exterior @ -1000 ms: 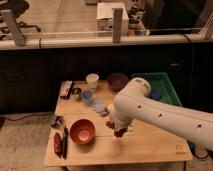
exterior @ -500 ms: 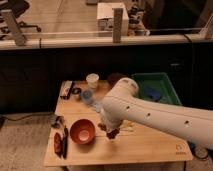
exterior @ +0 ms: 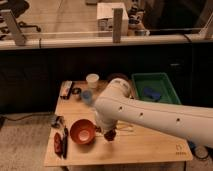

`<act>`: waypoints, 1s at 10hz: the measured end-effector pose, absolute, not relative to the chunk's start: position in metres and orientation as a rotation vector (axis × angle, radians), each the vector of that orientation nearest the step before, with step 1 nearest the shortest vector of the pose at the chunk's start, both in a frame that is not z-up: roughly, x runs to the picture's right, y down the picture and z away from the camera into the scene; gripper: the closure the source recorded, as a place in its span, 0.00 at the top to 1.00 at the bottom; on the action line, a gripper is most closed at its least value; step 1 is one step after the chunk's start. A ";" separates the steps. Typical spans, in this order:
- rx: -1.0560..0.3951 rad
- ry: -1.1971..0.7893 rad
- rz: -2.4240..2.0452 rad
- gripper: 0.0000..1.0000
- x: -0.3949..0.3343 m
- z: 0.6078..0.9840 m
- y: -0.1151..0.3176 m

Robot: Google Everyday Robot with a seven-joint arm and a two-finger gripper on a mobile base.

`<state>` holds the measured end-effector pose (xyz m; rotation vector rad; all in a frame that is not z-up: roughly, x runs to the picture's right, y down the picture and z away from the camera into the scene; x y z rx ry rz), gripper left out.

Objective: Place grapes in red bowl

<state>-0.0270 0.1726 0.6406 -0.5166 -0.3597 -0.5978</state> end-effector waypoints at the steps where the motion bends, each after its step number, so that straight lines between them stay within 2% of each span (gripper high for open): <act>1: -0.517 -0.366 -0.606 0.02 -0.033 0.640 0.174; 10: -0.519 -0.407 -0.649 0.02 -0.063 0.659 0.179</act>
